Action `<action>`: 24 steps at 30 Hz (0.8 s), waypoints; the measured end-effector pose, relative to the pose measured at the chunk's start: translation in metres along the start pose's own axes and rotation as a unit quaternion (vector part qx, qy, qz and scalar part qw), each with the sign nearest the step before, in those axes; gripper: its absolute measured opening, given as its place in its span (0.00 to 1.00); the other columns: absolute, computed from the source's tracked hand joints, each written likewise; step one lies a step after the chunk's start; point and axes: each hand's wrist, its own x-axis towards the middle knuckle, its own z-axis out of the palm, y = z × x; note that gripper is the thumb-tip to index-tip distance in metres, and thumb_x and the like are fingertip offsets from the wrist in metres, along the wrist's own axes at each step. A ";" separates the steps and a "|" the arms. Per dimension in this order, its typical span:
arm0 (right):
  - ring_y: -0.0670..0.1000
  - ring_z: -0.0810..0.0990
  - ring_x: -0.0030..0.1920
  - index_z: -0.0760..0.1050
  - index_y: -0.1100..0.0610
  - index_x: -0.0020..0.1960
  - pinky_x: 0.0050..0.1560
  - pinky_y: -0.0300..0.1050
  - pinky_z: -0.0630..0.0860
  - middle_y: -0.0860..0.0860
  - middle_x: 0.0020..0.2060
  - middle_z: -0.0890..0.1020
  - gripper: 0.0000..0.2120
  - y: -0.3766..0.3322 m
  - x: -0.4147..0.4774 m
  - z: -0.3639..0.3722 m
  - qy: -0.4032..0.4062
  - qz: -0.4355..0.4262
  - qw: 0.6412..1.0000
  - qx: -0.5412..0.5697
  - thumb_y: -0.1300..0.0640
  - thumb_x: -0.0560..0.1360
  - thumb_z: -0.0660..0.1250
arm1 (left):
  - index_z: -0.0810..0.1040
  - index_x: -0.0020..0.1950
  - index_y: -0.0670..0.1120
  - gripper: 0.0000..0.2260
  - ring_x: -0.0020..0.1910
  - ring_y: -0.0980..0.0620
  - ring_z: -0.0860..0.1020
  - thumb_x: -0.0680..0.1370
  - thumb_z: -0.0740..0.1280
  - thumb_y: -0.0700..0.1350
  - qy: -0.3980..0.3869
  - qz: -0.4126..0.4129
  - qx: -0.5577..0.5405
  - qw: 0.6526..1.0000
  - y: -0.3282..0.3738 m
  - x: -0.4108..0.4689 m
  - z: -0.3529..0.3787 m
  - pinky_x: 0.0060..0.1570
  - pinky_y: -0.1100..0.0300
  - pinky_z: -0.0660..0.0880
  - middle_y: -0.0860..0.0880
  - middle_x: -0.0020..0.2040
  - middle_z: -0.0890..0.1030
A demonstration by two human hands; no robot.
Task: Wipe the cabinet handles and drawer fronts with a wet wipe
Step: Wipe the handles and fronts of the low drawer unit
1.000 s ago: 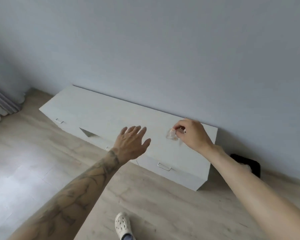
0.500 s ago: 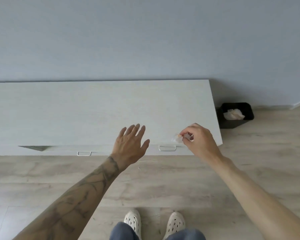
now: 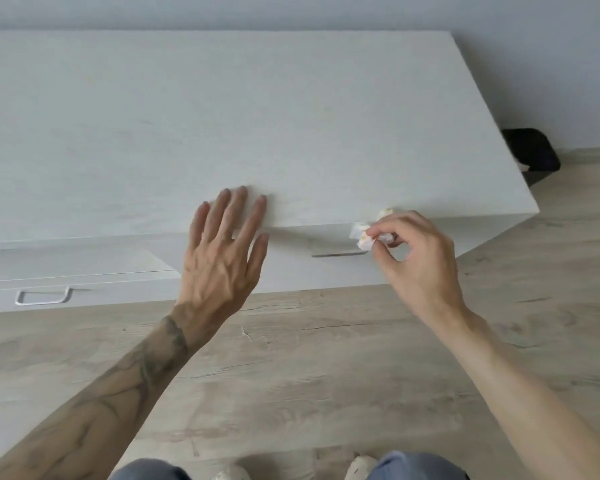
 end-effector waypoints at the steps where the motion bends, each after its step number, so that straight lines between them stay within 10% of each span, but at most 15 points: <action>1: 0.43 0.81 0.51 0.85 0.59 0.47 0.54 0.28 0.74 0.44 0.48 0.82 0.11 0.008 -0.005 0.011 0.016 -0.016 1.000 0.007 0.74 0.74 0.72 | 0.64 0.85 0.48 0.24 0.84 0.40 0.61 0.90 0.55 0.52 0.033 0.001 0.005 0.999 -0.001 -0.002 0.011 0.83 0.40 0.57 0.41 0.84 0.65; 11: 0.46 0.84 0.47 0.86 0.60 0.50 0.54 0.37 0.79 0.51 0.50 0.84 0.05 0.058 -0.042 0.069 0.125 -0.126 0.984 0.015 0.59 0.81 0.73 | 0.71 0.81 0.47 0.20 0.75 0.40 0.72 0.90 0.54 0.50 0.242 0.030 0.052 0.968 -0.018 0.000 0.068 0.75 0.42 0.61 0.44 0.77 0.75; 24: 0.59 0.81 0.51 0.87 0.62 0.55 0.59 0.39 0.75 0.55 0.48 0.87 0.07 0.096 -0.028 0.095 0.253 -0.250 0.934 -0.038 0.63 0.78 0.78 | 0.74 0.77 0.47 0.18 0.68 0.42 0.73 0.89 0.57 0.48 0.356 0.050 0.047 0.932 -0.024 0.012 0.094 0.70 0.44 0.60 0.47 0.70 0.78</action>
